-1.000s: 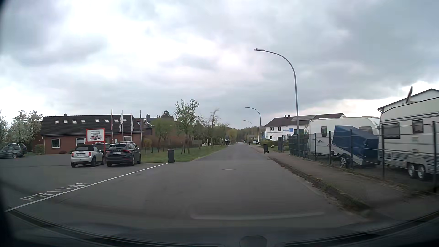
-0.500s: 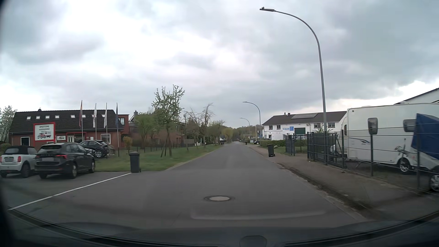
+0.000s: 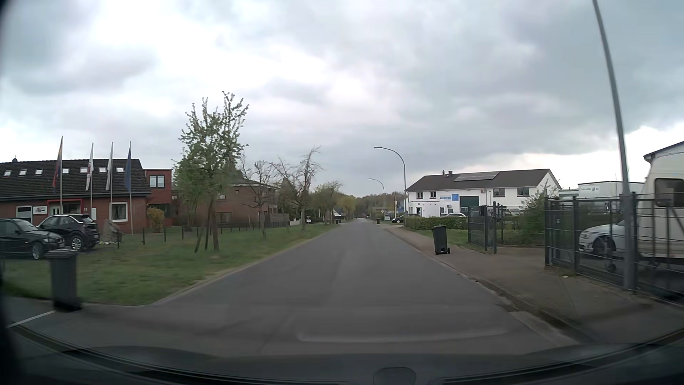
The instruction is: Follow the waypoints while adhering to traffic rules and regulations
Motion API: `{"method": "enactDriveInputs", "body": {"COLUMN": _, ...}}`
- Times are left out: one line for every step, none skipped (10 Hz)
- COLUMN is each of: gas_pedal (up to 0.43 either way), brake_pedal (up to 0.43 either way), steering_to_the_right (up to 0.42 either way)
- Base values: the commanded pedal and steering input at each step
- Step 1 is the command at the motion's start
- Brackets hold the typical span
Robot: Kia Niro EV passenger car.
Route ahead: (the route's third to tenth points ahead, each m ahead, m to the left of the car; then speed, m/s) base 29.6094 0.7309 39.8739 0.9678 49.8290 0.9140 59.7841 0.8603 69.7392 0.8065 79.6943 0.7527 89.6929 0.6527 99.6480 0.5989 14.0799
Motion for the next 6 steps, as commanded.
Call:
{"method": "enactDriveInputs", "body": {"gas_pedal": 0.177, "brake_pedal": 0.000, "steering_to_the_right": 0.010}}
{"method": "enactDriveInputs", "body": {"gas_pedal": 0.177, "brake_pedal": 0.000, "steering_to_the_right": 0.009}}
{"method": "enactDriveInputs", "body": {"gas_pedal": 0.177, "brake_pedal": 0.000, "steering_to_the_right": 0.006}}
{"method": "enactDriveInputs", "body": {"gas_pedal": 0.177, "brake_pedal": 0.000, "steering_to_the_right": 0.005}}
{"method": "enactDriveInputs", "body": {"gas_pedal": 0.177, "brake_pedal": 0.000, "steering_to_the_right": 0.005}}
{"method": "enactDriveInputs", "body": {"gas_pedal": 0.177, "brake_pedal": 0.000, "steering_to_the_right": 0.005}}
